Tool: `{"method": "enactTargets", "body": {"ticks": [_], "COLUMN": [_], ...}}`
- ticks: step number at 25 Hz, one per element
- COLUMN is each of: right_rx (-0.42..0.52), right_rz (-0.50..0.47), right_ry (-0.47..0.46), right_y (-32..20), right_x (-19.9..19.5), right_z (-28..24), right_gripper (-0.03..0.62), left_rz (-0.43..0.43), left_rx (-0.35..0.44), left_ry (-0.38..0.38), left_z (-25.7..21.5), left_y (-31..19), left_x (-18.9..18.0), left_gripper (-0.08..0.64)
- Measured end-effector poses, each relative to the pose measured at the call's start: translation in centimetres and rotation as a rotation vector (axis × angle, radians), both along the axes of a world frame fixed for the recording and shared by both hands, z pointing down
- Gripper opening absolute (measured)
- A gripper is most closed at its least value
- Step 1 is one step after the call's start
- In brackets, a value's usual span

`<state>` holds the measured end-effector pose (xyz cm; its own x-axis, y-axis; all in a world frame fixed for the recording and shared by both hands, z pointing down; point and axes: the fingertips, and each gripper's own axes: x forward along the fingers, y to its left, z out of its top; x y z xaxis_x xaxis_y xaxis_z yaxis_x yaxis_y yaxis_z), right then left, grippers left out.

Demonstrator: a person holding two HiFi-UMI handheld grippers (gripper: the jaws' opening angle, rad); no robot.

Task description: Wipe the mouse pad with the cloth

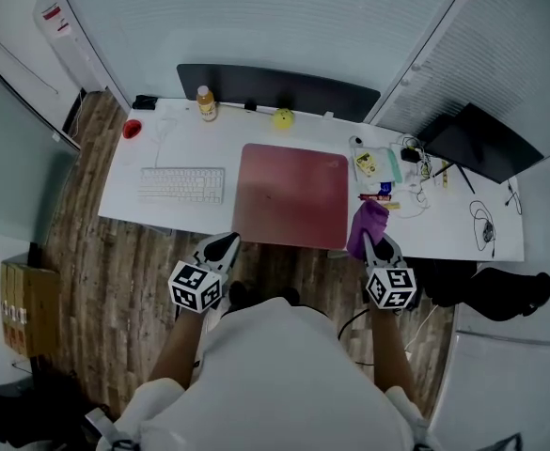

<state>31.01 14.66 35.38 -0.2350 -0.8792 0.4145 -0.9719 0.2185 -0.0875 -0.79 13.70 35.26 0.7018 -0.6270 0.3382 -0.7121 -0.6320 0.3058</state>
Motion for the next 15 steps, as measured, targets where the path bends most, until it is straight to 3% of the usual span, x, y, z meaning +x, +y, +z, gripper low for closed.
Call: {"method": "enactTargets", "body": {"ticks": [15], "right_rx": [-0.022], "right_rz": [-0.028], "right_ry": [-0.022], "right_y": [-0.38], "right_x": [-0.48], "right_z": [0.83], "right_gripper": [0.075], "left_rz": [-0.039], "left_rx": [-0.018], "left_ry": [0.016], "left_z": [0.45], "left_y": [-0.45], "left_x": [-0.33], "left_gripper": [0.02]}}
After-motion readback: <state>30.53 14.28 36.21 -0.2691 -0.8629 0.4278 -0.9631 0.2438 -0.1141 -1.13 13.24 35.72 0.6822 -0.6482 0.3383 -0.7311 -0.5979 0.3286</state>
